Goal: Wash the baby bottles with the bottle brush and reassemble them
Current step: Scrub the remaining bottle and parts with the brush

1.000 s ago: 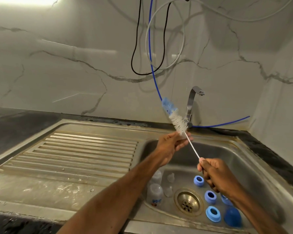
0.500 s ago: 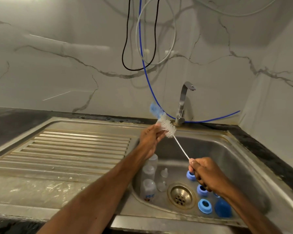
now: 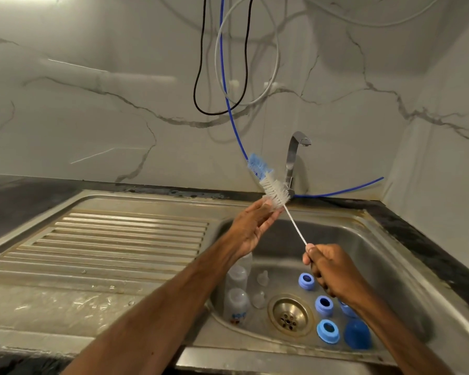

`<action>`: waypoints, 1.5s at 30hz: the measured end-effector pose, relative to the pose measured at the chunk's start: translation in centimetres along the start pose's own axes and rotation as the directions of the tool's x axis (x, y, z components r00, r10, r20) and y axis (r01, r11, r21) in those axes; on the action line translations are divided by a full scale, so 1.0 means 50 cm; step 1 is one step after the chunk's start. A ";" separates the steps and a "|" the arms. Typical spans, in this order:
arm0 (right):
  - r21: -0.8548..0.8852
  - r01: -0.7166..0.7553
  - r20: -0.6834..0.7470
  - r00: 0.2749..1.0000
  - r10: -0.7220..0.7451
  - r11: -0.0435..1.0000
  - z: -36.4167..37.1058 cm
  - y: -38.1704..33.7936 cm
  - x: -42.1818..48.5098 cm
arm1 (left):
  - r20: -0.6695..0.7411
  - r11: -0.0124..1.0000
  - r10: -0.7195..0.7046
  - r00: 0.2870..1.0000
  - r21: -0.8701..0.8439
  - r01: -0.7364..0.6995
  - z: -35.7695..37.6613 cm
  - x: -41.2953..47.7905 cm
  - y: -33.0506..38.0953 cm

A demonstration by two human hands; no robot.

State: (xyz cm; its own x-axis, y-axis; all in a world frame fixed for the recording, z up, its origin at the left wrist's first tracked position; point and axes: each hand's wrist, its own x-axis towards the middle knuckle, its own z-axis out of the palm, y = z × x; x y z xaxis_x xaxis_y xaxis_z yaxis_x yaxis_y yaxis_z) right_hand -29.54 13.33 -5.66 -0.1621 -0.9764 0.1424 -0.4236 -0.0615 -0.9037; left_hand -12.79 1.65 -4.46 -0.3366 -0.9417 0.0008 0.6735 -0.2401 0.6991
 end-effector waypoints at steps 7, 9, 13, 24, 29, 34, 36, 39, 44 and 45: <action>-0.051 0.018 -0.005 1.000 -0.018 0.999 0.003 0.016 -0.008 | -0.072 0.990 0.040 0.997 0.141 -0.029 -0.012 -0.005 0.006; -0.078 0.033 -0.059 0.998 -0.037 0.996 -0.002 0.012 0.004 | 0.052 0.986 -0.010 0.999 0.168 0.001 0.007 -0.012 -0.005; -0.056 0.037 -0.046 0.998 -0.040 0.998 -0.002 0.017 0.002 | 0.011 0.986 0.060 0.998 0.154 -0.060 0.022 -0.003 -0.008; -0.050 0.009 -0.033 0.999 -0.011 0.999 0.003 0.020 -0.004 | -0.081 0.994 0.083 0.993 0.075 -0.077 0.035 -0.001 -0.016; -0.084 -0.010 -0.022 1.000 0.008 0.996 0.006 0.019 -0.010 | -0.078 0.992 0.062 0.995 0.114 -0.053 -0.001 -0.011 -0.007; -0.033 -0.025 -0.079 0.997 0.022 0.999 0.002 0.010 -0.002 | 0.026 0.996 0.024 0.999 0.082 -0.026 0.046 -0.017 -0.037; -0.106 0.001 -0.079 0.997 -0.009 0.994 0.004 0.018 -0.003 | -0.018 0.994 0.042 0.999 0.099 -0.040 0.033 -0.014 -0.039; -0.184 0.044 -0.086 0.994 -0.061 0.982 0.007 0.023 0.000 | -0.094 0.992 0.067 0.993 0.114 -0.056 0.018 -0.012 -0.031; -0.131 0.074 -0.028 0.997 -0.078 0.989 0.008 0.022 -0.009 | -0.127 0.996 0.085 0.988 0.046 -0.080 0.007 0.000 -0.002; -0.122 0.072 -0.007 0.997 -0.073 0.990 0.009 0.022 -0.012 | -0.149 0.994 0.099 0.984 0.051 -0.092 0.000 0.000 0.003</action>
State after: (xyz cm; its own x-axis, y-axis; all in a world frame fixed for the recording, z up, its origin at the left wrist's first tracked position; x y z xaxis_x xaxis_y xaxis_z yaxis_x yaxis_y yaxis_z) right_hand -29.52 13.78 -6.94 -0.1369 -0.9678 0.2112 -0.5401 -0.1058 -0.8349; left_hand -12.70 1.61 -4.36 -0.1663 -0.9854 -0.0370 0.6672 -0.1401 0.7316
